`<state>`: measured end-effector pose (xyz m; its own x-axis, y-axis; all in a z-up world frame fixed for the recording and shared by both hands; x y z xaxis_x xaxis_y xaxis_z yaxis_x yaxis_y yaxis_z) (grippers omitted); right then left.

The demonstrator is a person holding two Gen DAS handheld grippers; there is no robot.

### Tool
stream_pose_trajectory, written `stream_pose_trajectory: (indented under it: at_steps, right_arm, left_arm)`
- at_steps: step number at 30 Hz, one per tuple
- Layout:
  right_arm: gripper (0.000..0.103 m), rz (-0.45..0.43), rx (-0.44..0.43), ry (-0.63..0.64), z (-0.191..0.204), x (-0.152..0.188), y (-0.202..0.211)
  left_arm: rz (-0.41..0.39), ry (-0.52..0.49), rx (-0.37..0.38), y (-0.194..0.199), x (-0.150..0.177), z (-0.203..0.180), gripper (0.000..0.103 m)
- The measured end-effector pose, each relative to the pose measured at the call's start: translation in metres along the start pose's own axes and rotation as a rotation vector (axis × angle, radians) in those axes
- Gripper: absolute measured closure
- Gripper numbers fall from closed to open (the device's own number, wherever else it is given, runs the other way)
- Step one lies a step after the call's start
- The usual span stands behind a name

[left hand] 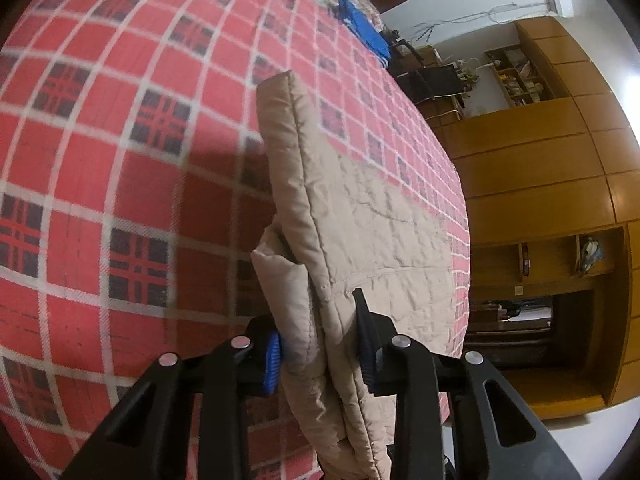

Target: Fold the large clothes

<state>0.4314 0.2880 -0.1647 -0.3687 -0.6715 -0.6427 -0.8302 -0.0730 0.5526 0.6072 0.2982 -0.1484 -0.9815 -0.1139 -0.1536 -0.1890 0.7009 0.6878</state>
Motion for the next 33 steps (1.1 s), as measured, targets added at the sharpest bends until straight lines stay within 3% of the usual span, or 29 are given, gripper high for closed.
stream_pose_trajectory:
  at_steps: [33]
  right_arm:
    - [0.072,-0.136,0.043,-0.279,-0.104,0.001,0.054]
  left_arm:
    - [-0.037,-0.16,-0.125,0.018,-0.002,-0.145,0.075]
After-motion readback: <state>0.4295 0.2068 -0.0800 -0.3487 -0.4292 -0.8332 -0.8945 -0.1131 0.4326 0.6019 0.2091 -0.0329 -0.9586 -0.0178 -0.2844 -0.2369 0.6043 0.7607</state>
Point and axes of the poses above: each gripper's, at about its wrist camera, not at the fingertips, and y roughly against the way its jaws point, z to its left, x to its underside, the point moved 10 cm from there along -y, roughly the way its jaws point
